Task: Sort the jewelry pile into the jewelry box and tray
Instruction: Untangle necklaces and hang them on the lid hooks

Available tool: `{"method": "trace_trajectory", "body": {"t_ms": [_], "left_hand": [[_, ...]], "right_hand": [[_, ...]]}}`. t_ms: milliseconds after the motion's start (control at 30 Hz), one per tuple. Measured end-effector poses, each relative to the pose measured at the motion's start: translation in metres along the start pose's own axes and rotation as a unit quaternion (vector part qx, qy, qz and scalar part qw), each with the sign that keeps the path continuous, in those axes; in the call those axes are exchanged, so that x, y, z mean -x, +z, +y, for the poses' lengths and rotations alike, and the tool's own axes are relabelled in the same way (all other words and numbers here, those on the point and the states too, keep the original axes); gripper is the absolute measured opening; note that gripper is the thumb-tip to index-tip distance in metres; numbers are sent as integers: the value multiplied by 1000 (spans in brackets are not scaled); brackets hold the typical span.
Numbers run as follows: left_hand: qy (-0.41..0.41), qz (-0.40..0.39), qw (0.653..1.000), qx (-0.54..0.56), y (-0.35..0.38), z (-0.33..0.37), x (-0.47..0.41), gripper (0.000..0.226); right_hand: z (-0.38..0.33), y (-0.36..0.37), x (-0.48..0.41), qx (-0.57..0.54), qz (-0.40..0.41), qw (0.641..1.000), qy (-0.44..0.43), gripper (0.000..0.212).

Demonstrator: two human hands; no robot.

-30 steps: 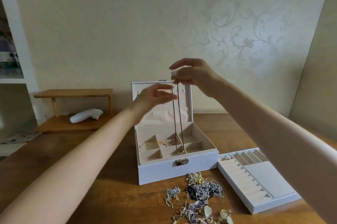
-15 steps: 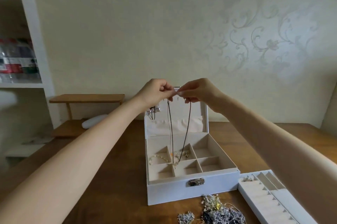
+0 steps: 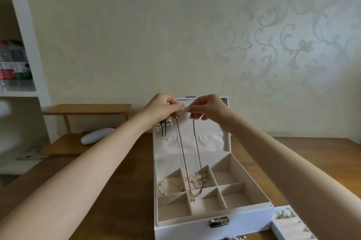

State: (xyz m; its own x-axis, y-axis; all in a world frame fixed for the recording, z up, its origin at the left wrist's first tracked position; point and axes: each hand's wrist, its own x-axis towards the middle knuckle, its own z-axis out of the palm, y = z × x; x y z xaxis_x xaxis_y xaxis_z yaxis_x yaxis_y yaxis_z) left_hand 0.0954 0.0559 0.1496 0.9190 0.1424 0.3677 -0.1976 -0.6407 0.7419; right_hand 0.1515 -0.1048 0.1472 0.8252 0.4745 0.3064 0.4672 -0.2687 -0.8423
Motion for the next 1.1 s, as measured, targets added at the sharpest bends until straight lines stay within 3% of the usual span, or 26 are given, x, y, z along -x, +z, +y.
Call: {"method": "trace_trajectory", "body": {"t_ms": [100,233,400,467,567,700,767,933,1100], "left_hand": [[-27,-32,997,71,4,-1,2,13],[-71,-129,987,63,8,0,11,7],[-172,-271,928,190,13,0,25,6],[-211,-251,907,263,16,-2,25,8],[-215,-212,900,313,18,-7,22,31],[-202,-232,899,311,14,-6,24,46],[-201,-259,886,328,13,-4,26,47],[-236,-231,844,423,14,-3,27,25],[-245,-153,860,421,14,-6,24,9]], "right_hand": [[0,3,2,-71,14,997,14,13],[-7,6,11,-182,26,982,33,12],[-18,1,16,-229,31,973,18,8],[-21,2,20,-219,29,975,10,9],[-21,4,28,-212,30,977,9,14],[-20,7,35,-123,56,990,-33,11],[-21,7,38,-131,46,989,-41,11],[-23,9,45,-233,-10,972,-6,14],[-3,14,55,-392,-37,918,44,13]]}}
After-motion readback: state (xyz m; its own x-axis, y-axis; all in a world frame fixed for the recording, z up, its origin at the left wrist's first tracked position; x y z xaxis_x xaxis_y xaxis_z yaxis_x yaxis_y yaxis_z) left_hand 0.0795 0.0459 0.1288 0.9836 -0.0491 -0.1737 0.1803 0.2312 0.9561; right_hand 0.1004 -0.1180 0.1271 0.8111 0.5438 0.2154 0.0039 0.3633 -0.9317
